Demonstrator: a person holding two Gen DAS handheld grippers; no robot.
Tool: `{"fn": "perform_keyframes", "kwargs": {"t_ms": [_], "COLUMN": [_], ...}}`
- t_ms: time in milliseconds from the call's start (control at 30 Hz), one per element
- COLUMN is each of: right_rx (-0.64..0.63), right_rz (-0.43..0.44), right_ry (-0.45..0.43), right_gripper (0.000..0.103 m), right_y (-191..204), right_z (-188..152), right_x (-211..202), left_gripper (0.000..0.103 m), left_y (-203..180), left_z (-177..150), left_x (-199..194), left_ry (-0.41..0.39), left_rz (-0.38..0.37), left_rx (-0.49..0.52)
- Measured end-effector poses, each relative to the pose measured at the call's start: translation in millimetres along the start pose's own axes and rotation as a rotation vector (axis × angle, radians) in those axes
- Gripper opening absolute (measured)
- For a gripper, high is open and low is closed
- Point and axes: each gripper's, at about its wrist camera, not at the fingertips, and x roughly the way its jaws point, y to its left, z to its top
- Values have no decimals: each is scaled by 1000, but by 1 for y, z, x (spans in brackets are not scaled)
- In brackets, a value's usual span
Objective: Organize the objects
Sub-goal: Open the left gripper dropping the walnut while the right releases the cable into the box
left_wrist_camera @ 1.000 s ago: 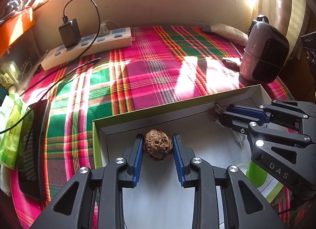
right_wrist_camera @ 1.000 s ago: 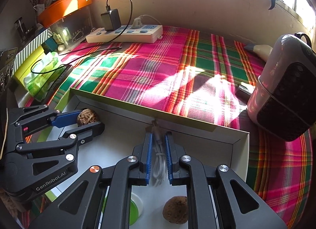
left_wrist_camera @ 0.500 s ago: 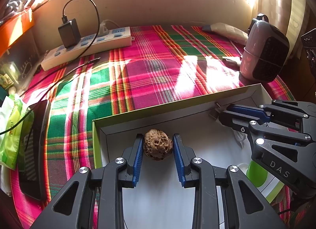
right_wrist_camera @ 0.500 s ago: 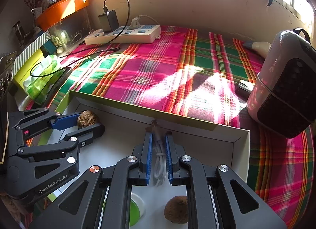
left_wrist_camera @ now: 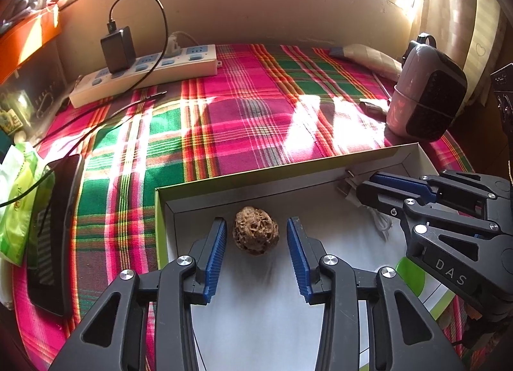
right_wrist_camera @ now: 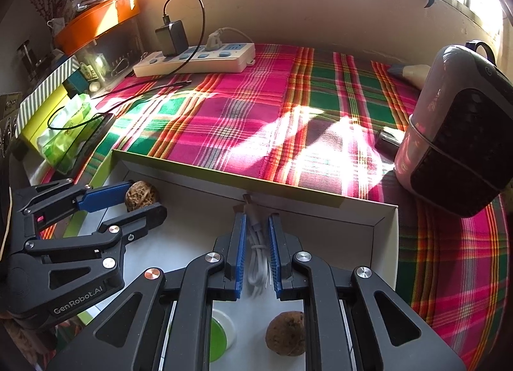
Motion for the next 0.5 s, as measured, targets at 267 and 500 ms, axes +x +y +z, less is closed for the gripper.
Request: {"fn": "perform_keyframes", "kwargs": {"t_ms": [267, 500], "right_rx": [13, 15], "right_rz": [3, 1], "right_ry": [-26, -39], "right_gripper": [27, 27], "right_y": [3, 9], "right_z": [-5, -16], "right_x": [-15, -27], "left_gripper": [37, 37], "left_y": [-1, -4], "left_z": [-7, -16], "left_x": [-17, -31], "left_ry": [-24, -32], "left_rz": [0, 9], "left_rx": [-11, -22]}}
